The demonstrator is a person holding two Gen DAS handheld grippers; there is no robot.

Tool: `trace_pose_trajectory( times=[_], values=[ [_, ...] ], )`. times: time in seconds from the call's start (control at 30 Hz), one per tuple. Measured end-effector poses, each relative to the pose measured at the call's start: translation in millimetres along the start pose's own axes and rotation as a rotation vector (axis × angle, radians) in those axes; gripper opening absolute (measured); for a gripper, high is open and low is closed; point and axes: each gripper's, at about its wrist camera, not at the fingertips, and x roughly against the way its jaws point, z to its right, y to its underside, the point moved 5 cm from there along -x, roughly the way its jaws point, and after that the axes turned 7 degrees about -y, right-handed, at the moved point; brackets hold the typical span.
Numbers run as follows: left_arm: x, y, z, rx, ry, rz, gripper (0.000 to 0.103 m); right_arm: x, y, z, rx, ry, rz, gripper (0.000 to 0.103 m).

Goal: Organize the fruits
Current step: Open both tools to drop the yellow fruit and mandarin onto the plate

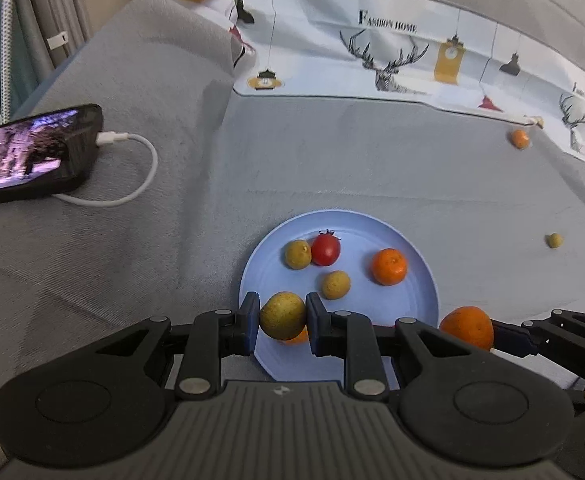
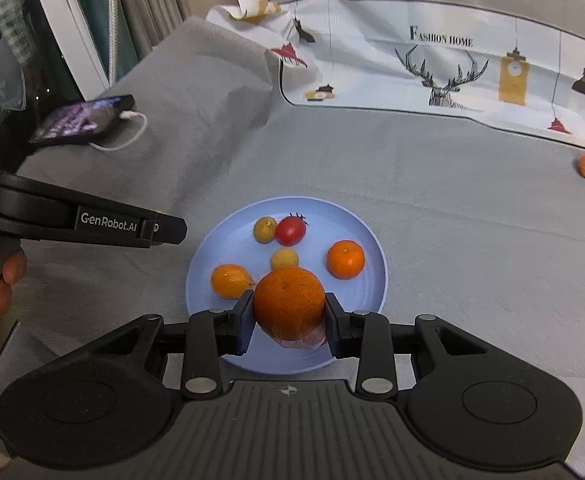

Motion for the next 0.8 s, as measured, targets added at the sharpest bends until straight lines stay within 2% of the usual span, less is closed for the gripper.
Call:
trace_pose_trajectory(
  times=[0.37, 0.57, 0.6, 0.63, 0.67, 0.7, 0.73, 0.77, 0.8],
  values=[
    [-44, -8, 6, -0.043, -0.031, -0.041, 0.027, -40, -2, 10, 0.038, 0.001, -0.054, 0.037],
    [-60, -10, 9, -0.067, -0.049, -0.047, 0.027, -51, -8, 9, 0.066, 0.011, -0.052, 0.037],
    [-61, -11, 9, -0.074, -0.049, -0.046, 0.030, -52, -8, 9, 0.072, 0.011, -0.051, 0.037],
    [-61, -11, 10, -0.082, -0.045, -0.042, 0.036, -54, -9, 9, 0.077, 0.008, -0.052, 0.038],
    [-60, -12, 10, -0.088, -0.043, -0.036, 0.060, -55, -10, 8, 0.081, 0.004, -0.054, 0.039],
    [-57, -13, 10, -0.086, -0.045, -0.021, 0.088, -56, -11, 8, 0.083, 0.004, -0.054, 0.041],
    [-53, -13, 9, -0.079, -0.050, -0.001, 0.098, -55, -12, 8, 0.086, 0.006, -0.055, 0.055],
    [-46, -13, 7, -0.071, -0.052, 0.024, 0.103, -52, -11, 7, 0.085, 0.012, -0.056, 0.064],
    [-39, -12, 7, -0.070, -0.045, 0.043, 0.103, -48, -10, 6, 0.078, 0.023, -0.049, 0.081]
  ],
)
